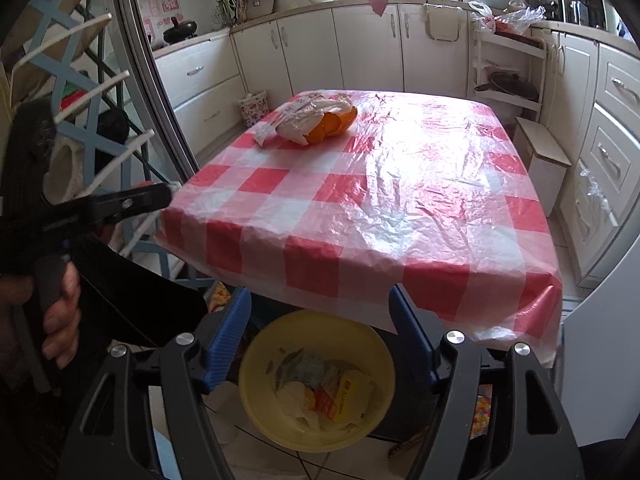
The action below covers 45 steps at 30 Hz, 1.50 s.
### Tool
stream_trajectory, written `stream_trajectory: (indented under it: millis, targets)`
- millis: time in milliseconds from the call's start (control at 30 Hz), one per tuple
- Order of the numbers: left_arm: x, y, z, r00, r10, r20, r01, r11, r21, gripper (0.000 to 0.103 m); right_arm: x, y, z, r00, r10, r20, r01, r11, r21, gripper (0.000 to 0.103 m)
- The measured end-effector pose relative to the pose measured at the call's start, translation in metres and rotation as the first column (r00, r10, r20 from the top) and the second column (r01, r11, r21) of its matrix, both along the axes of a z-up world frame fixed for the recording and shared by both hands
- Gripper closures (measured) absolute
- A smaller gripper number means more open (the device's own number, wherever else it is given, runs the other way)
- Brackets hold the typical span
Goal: Collect trash
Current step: 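Carry the peel and tissue down and release them into the yellow bin, then grasp the white M-printed paper bag with the left tool while the right tool grasps the wrapper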
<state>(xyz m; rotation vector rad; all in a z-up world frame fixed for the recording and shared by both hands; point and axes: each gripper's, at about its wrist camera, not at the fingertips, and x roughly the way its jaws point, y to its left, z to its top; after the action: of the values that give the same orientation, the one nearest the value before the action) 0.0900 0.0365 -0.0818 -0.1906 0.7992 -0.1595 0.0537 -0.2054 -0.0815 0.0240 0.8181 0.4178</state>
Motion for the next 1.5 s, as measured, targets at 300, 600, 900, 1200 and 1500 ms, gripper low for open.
stream_trajectory:
  millis: [300, 600, 900, 1200, 1500]
  targets:
    - [0.107, 0.013, -0.004, 0.996, 0.076, -0.054, -0.066, 0.984, 0.163, 0.024, 0.074, -0.002, 0.015, 0.999, -0.005, -0.043, 0.013, 0.983, 0.185, 0.032]
    - [0.173, 0.006, -0.029, 0.992, 0.063, -0.107, -0.027, 0.949, 0.314, 0.024, 0.172, 0.018, -0.001, 0.987, 0.018, -0.161, 0.039, 0.937, 0.348, 0.032]
    - [0.22, -0.005, -0.048, 0.99, 0.046, -0.133, 0.012, 0.915, 0.404, 0.024, 0.234, 0.039, -0.024, 0.973, 0.063, -0.223, 0.032, 0.918, 0.395, 0.041]
    - [0.258, -0.007, -0.065, 0.991, 0.026, -0.134, 0.041, 0.881, 0.471, 0.024, 0.265, 0.064, -0.034, 0.959, 0.131, -0.25, 0.004, 0.88, 0.476, 0.083]
    - [0.252, -0.01, -0.055, 0.984, -0.092, -0.15, 0.138, 0.931, 0.337, 0.102, 0.25, 0.037, -0.007, 0.976, 0.123, -0.181, -0.008, 0.845, 0.535, 0.099]
